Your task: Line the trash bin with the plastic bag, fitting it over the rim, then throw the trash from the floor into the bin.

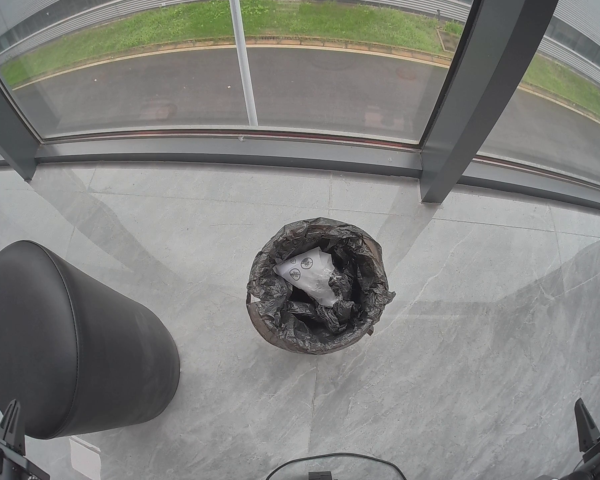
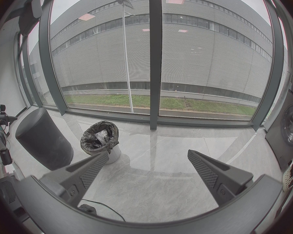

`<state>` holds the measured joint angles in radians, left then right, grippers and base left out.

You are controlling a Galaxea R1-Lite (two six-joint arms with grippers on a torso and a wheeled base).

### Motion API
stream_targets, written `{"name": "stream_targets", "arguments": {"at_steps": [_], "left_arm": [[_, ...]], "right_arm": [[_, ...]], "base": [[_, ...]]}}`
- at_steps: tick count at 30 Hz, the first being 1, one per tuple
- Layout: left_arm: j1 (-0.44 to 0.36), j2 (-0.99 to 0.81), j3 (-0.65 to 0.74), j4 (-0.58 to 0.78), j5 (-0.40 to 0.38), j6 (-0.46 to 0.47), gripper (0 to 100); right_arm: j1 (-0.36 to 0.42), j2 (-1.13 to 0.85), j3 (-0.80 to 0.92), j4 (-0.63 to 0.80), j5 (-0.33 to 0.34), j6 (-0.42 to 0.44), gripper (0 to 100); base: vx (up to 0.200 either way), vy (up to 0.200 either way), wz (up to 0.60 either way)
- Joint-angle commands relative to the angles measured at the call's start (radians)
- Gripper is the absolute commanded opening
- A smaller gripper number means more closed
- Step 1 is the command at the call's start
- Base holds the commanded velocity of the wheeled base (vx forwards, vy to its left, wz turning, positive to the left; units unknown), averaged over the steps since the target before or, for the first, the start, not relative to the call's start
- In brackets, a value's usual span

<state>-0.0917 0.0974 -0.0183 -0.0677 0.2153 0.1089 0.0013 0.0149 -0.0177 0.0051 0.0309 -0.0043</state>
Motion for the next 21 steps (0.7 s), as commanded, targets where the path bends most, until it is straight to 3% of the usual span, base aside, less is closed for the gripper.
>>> {"name": "stream_targets", "arguments": {"at_steps": [1, 2, 3, 4, 6, 10, 15, 18, 19, 20, 21], "left_arm": [[0.035, -0.01, 0.018, -0.008, -0.171, -0.048, 0], [0.05, -0.024, 0.018, 0.0, -0.221, -0.089, 0], [0.05, -0.024, 0.018, 0.0, -0.221, -0.089, 0], [0.087, -0.059, 0.018, 0.009, -0.323, -0.189, 0], [0.102, -0.065, 0.015, 0.017, -0.344, -0.215, 0], [0.106, -0.058, 0.008, 0.054, -0.185, -0.118, 0], [0.106, -0.058, 0.014, 0.031, 0.121, -0.008, 0], [0.106, -0.059, 0.018, -0.001, 0.157, -0.021, 0], [0.099, -0.087, 0.018, -0.001, 0.128, -0.098, 0], [0.099, -0.091, 0.018, -0.001, 0.116, -0.115, 0], [0.096, -0.097, 0.018, 0.0, 0.038, -0.198, 0]], "right_arm": [[0.0, -0.015, 0.015, -0.002, 0.0, 0.003, 100], [0.0, -0.015, 0.015, -0.002, 0.0, 0.003, 100], [0.0, -0.015, 0.015, -0.002, 0.0, 0.003, 100], [0.0, -0.015, 0.015, -0.002, 0.0, 0.006, 100], [0.0, -0.015, 0.015, -0.002, -0.002, 0.006, 100], [0.0, -0.015, 0.015, -0.002, -0.003, 0.006, 100], [0.0, -0.015, 0.015, -0.002, -0.003, 0.004, 100], [0.0, -0.015, 0.015, -0.002, -0.003, 0.003, 100], [0.0, -0.015, 0.015, -0.002, -0.003, 0.004, 100], [0.0, -0.015, 0.015, -0.002, -0.003, 0.006, 100], [0.0, -0.015, 0.015, -0.002, -0.003, 0.006, 100]], "base": [[0.0, 0.0, 0.0], [0.0, 0.0, 0.0], [0.0, 0.0, 0.0], [0.0, 0.0, 0.0], [0.0, 0.0, 0.0], [0.0, 0.0, 0.0], [0.0, 0.0, 0.0], [0.0, 0.0, 0.0], [0.0, 0.0, 0.0], [0.0, 0.0, 0.0], [0.0, 0.0, 0.0]]}}
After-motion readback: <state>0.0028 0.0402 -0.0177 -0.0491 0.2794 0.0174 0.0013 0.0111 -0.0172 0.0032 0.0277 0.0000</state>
